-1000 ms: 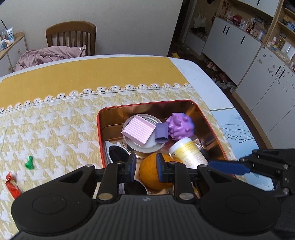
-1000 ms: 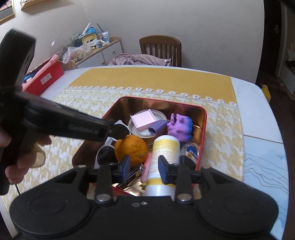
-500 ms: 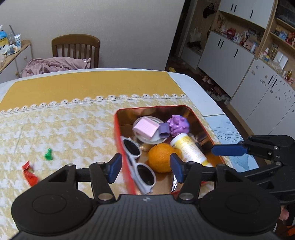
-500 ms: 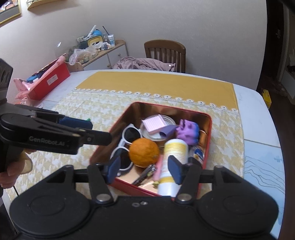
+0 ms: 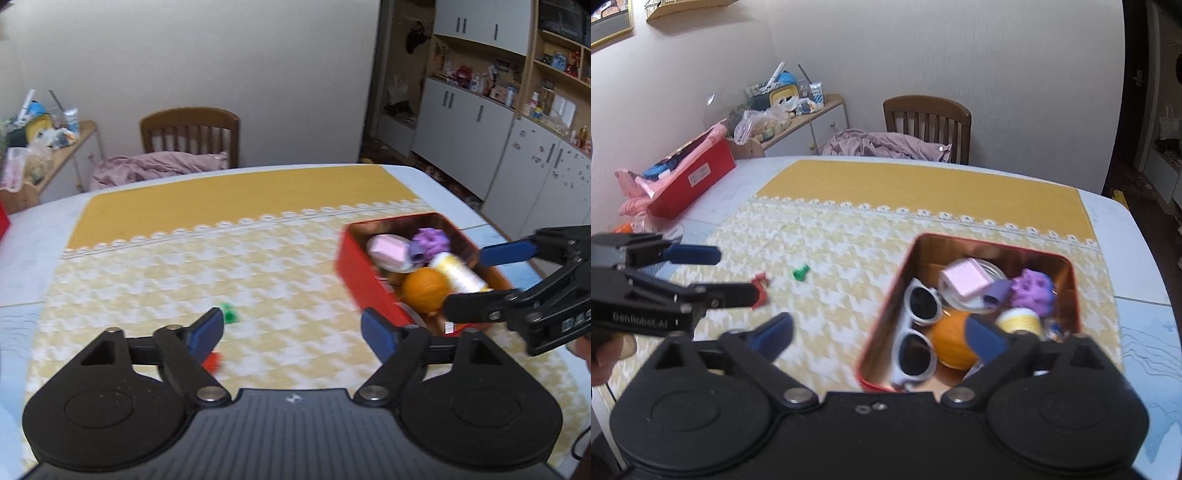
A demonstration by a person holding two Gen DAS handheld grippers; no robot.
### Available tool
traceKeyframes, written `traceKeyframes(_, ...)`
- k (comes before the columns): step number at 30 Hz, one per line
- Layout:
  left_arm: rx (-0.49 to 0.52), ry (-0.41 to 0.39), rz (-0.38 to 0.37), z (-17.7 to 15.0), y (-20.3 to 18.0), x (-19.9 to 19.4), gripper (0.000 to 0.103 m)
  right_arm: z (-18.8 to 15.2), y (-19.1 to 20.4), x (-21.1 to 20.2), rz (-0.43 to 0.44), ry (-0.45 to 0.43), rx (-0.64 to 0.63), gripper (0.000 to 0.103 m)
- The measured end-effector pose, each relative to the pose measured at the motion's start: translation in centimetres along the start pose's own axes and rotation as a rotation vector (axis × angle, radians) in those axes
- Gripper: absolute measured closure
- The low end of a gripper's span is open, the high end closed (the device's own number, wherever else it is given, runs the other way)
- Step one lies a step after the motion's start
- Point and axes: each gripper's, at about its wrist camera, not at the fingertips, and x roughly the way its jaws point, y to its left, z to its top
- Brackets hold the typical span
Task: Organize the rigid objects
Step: 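Move both open grippers back to the red candy and green pawn, then grasp the red candy wrapper with the left gripper while the right grasps the green pawn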
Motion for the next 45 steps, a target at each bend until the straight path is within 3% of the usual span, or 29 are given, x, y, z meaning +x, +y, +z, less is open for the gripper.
traceKeyframes(13,-0.117,0.042,0.057,-2.0,8.1,1.9,0.019,3.2,5.8,7.4,-0.025,0.048,0.125,0.0)
traceKeyframes(20,-0.243,0.096,0.088,-2.5,10.4,4.7,0.019,4.5,7.8,12.0,-0.054,0.106,0.132,0.001)
traceKeyframes(25,-0.302,0.11,0.123,-2.9,11.3,6.3,0.019,5.1,8.4,15.1,-0.091,0.155,0.142,0.007)
traceKeyframes(31,-0.332,0.133,0.126,-3.4,11.2,7.8,0.02,5.2,9.1,18.0,-0.113,0.217,0.13,0.026)
traceKeyframes(35,-0.321,0.141,0.137,-3.7,10.6,8.4,0.038,5.1,9.8,19.1,-0.109,0.232,0.102,0.035)
traceKeyframes(37,-0.295,0.123,0.151,-3.9,10.1,8.4,0.039,5.1,10.2,19.5,-0.11,0.234,0.083,0.04)
traceKeyframes(39,-0.277,0.123,0.151,-4.0,9.7,8.7,0.049,5.1,10.7,19.9,-0.111,0.237,0.061,0.049)
traceKeyframes(45,-0.261,0.118,0.134,-4.0,9.1,8.9,0.064,4.9,11.3,20.8,-0.107,0.252,0.03,0.073)
